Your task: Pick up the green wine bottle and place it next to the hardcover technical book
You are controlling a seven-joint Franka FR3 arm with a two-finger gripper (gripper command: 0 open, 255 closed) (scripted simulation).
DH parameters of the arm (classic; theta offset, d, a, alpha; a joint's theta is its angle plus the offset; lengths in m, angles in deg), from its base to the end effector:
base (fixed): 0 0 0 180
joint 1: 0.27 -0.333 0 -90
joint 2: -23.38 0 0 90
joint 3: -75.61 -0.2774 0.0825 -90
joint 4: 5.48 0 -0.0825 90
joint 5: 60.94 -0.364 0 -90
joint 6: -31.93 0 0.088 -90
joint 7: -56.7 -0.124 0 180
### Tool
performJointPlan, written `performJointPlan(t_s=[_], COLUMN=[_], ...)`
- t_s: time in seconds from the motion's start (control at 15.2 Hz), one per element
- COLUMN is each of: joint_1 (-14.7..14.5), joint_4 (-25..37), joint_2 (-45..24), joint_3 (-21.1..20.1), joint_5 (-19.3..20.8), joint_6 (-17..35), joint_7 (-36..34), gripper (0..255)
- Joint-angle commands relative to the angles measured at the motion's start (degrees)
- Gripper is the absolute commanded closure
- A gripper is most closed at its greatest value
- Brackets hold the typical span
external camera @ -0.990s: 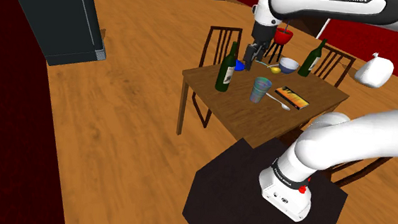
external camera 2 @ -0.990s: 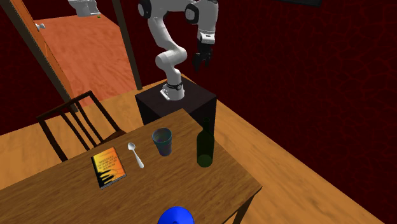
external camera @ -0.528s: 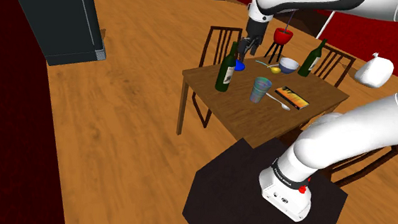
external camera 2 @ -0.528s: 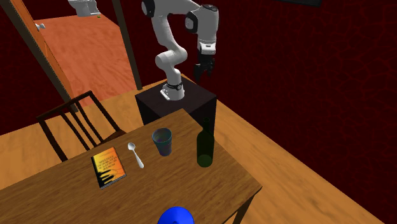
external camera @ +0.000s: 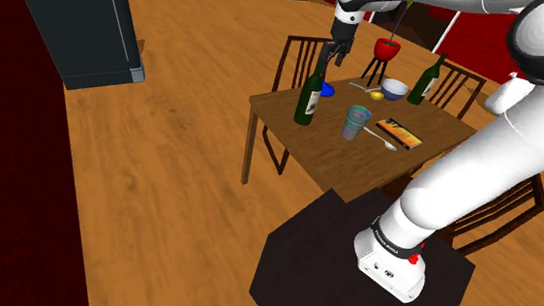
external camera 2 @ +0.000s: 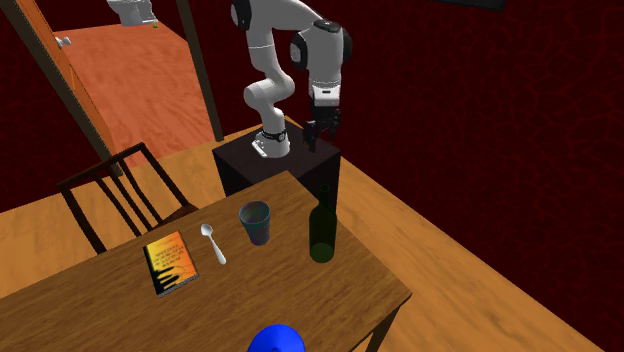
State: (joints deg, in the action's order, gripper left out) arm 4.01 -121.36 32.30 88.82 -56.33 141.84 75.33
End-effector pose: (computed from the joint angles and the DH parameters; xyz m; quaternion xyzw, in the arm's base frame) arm 0.4791 -0.1620 0.4711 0.9992 0.0237 0.0164 0.0268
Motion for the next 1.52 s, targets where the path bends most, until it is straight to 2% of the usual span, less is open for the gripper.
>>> performJointPlan(t_s=[0.0, 0.33, 0.66, 0.73, 1.19, 1.45], joint_1=[0.7, 2.9, 6.6, 7.0, 6.9, 6.9], joint_4=[3.5, 14.4, 28.1, 29.0, 25.1, 25.1], joint_2=[-3.9, -14.6, -26.2, -26.9, -28.3, -28.3], joint_3=[1.4, 3.7, 4.7, 4.7, 4.3, 4.3], joint_5=[-1.6, -7.0, -12.9, -13.3, -13.9, -13.9], joint_6=[0.8, 1.0, -1.1, -1.3, 3.9, 3.9], joint_7=[2.1, 6.7, 10.6, 10.8, 11.2, 11.2], gripper=[0, 0, 0, 0, 0, 0])
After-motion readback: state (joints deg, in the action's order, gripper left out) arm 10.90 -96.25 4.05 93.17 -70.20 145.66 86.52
